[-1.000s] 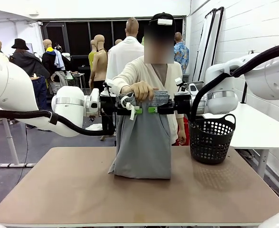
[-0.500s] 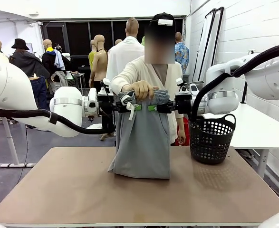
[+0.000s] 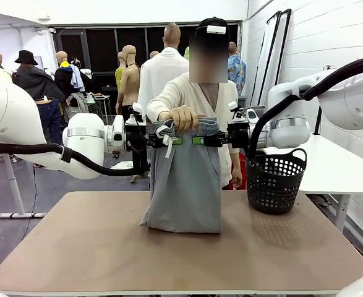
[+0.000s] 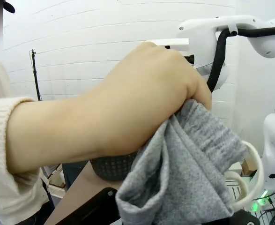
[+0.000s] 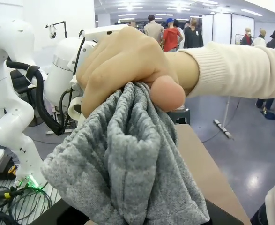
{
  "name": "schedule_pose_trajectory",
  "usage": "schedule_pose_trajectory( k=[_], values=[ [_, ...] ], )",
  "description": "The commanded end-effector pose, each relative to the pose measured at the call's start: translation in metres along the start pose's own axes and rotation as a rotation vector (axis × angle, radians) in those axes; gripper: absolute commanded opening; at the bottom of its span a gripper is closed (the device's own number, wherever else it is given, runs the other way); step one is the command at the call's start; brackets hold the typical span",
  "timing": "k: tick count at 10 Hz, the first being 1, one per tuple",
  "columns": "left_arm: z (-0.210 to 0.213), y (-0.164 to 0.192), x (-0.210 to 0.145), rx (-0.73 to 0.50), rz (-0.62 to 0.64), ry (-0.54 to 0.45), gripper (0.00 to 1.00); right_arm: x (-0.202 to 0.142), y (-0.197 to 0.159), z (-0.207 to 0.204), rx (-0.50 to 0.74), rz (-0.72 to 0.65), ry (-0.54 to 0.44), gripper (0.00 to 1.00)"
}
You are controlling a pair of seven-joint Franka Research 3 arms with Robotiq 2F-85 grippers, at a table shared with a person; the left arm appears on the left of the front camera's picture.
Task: Fold the training pants.
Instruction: Release the ends of the Training pants and then grab the overlapped ends, then fold the Training pants in half.
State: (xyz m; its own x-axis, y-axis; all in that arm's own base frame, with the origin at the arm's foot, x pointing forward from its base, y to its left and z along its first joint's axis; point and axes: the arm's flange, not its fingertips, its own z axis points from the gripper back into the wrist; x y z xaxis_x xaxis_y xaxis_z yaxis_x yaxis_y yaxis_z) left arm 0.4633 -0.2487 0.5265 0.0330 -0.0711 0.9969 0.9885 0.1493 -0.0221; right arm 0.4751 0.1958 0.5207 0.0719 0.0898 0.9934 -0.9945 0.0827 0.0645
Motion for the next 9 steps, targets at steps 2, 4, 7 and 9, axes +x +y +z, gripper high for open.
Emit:
schedule_pose_trajectory(
  k=[2,4,7,9],
  values=[
    [0.004,0.023,-0.001,0.064,0.012,0.072,0.00,0.010,-0.010,0.000,0.002,0.010,0.030,0.00],
    [0.001,0.006,-0.003,0.019,-0.004,0.023,0.00,-0.001,0.000,-0.001,0.006,-0.003,0.012,0.00],
    [0.001,0.006,-0.003,0.019,-0.004,0.023,0.00,-0.001,0.000,-0.001,0.006,-0.003,0.012,0.00],
    [0.001,0.006,-0.003,0.019,-0.004,0.023,0.00,-0.001,0.000,-0.001,0.006,-0.003,0.012,0.00]
  ],
)
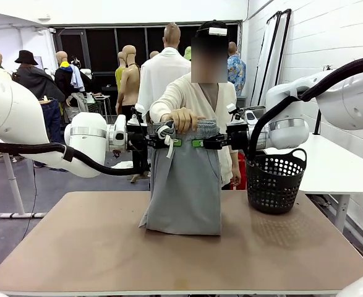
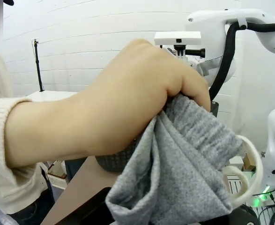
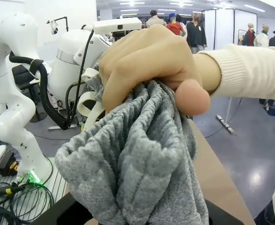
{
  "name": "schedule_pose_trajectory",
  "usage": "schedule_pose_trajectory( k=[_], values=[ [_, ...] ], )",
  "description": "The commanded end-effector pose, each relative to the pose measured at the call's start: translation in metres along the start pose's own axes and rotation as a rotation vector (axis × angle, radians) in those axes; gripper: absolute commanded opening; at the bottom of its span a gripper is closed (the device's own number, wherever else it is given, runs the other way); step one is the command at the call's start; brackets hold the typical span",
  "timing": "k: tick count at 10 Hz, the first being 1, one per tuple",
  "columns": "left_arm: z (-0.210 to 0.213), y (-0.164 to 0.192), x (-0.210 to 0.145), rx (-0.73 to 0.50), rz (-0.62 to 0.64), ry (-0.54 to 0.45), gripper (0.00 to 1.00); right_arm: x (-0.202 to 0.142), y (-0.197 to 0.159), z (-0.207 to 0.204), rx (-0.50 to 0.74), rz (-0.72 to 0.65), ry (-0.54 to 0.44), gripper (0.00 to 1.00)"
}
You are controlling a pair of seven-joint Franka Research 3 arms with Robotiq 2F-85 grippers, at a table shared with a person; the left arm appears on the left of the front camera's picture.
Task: Fold the training pants.
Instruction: Fold the Training pants in half.
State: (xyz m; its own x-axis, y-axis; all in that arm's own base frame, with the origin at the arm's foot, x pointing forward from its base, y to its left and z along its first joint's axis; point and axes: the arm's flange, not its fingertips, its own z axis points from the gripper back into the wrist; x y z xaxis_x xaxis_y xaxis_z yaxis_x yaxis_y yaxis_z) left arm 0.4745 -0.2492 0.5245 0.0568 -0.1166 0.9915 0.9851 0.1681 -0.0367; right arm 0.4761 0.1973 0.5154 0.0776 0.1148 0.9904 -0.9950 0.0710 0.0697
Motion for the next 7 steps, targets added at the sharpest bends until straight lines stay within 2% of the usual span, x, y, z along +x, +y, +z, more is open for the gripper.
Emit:
schedule_pose_trajectory(
  k=[1,7],
  values=[
    [0.0037,-0.0050,-0.0012,0.002,-0.020,-0.026,0.00,0.0040,0.0008,0.0013,-0.006,0.001,-0.014,0.00],
    [0.0037,-0.0050,-0.0012,0.002,-0.020,-0.026,0.00,0.0040,0.0008,0.0013,-0.006,0.001,-0.014,0.00]
  ],
)
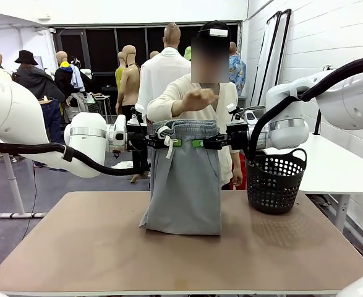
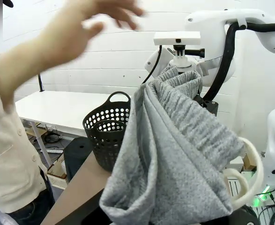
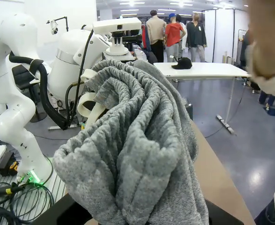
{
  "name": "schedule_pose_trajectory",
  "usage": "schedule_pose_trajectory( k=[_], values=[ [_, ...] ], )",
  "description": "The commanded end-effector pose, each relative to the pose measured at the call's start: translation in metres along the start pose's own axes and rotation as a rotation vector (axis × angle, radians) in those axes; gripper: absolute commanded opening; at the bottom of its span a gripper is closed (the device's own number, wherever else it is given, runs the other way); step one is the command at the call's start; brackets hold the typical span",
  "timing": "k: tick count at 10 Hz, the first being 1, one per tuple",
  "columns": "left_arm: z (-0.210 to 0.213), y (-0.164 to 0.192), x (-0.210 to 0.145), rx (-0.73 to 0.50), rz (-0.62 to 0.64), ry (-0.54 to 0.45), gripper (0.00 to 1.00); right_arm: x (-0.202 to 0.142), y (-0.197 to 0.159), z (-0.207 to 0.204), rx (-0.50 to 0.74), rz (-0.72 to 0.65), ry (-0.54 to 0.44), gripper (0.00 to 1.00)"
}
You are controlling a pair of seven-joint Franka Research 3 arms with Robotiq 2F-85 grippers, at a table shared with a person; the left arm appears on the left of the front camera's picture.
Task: Fold the training pants.
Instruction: Fold the Training pants in half.
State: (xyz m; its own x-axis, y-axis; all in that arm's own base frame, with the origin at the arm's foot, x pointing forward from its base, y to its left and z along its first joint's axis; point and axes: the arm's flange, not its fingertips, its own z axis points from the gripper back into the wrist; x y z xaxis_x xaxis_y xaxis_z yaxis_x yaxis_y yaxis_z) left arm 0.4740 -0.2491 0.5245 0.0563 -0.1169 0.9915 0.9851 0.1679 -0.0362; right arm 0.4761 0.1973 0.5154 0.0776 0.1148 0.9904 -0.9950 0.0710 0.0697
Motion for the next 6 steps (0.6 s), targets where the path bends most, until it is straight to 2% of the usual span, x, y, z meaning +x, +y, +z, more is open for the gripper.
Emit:
schedule_pose_trajectory(
  k=[1,6],
  values=[
    [0.0034,-0.0045,-0.0012,0.002,-0.020,-0.026,0.00,0.0040,0.0008,0.0013,-0.006,0.001,-0.014,0.00],
    [0.0034,-0.0045,-0.0012,0.002,-0.020,-0.026,0.00,0.0040,0.0008,0.0013,-0.006,0.001,-0.014,0.00]
  ],
)
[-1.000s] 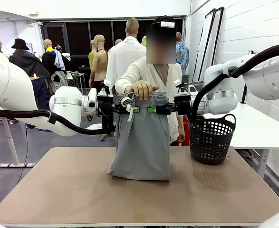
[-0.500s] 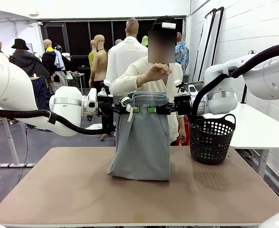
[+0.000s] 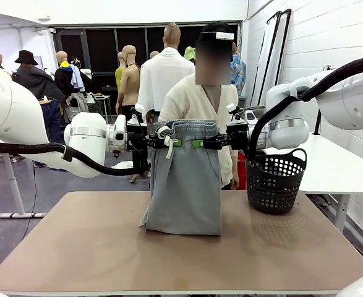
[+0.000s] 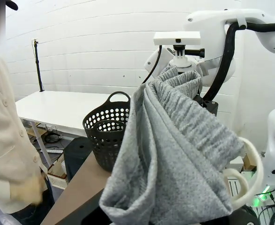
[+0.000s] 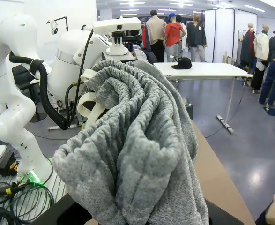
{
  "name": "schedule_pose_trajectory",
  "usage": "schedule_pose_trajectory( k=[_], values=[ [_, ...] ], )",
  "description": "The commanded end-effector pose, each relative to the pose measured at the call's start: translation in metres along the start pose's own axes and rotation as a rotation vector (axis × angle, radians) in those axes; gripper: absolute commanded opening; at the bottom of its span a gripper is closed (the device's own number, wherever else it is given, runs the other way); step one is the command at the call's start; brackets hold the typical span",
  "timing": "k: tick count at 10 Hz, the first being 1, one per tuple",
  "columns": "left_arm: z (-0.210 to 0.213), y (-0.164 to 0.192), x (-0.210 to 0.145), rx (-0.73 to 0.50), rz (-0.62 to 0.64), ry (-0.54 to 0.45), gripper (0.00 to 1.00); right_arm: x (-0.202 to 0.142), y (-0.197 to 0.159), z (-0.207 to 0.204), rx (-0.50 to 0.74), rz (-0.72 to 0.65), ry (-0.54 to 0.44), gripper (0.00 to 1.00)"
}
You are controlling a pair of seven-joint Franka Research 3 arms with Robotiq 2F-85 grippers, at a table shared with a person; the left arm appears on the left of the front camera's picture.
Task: Fold the training pants.
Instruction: Fold the Training pants in half.
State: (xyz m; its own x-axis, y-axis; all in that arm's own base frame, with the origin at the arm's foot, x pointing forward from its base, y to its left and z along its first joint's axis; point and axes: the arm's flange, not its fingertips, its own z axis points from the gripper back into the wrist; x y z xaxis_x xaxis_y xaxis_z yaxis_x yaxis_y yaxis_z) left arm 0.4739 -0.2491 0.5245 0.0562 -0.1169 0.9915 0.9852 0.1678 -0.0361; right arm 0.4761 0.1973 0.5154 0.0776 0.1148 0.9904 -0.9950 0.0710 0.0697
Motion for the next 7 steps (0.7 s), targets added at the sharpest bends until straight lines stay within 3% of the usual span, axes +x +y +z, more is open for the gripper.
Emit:
schedule_pose_trajectory(
  k=[1,7],
  values=[
    [0.0034,-0.0044,-0.0012,0.002,-0.020,-0.026,0.00,0.0040,0.0008,0.0013,-0.006,0.001,-0.014,0.00],
    [0.0034,-0.0044,-0.0012,0.002,-0.020,-0.026,0.00,0.0040,0.0008,0.0013,-0.006,0.001,-0.014,0.00]
  ],
)
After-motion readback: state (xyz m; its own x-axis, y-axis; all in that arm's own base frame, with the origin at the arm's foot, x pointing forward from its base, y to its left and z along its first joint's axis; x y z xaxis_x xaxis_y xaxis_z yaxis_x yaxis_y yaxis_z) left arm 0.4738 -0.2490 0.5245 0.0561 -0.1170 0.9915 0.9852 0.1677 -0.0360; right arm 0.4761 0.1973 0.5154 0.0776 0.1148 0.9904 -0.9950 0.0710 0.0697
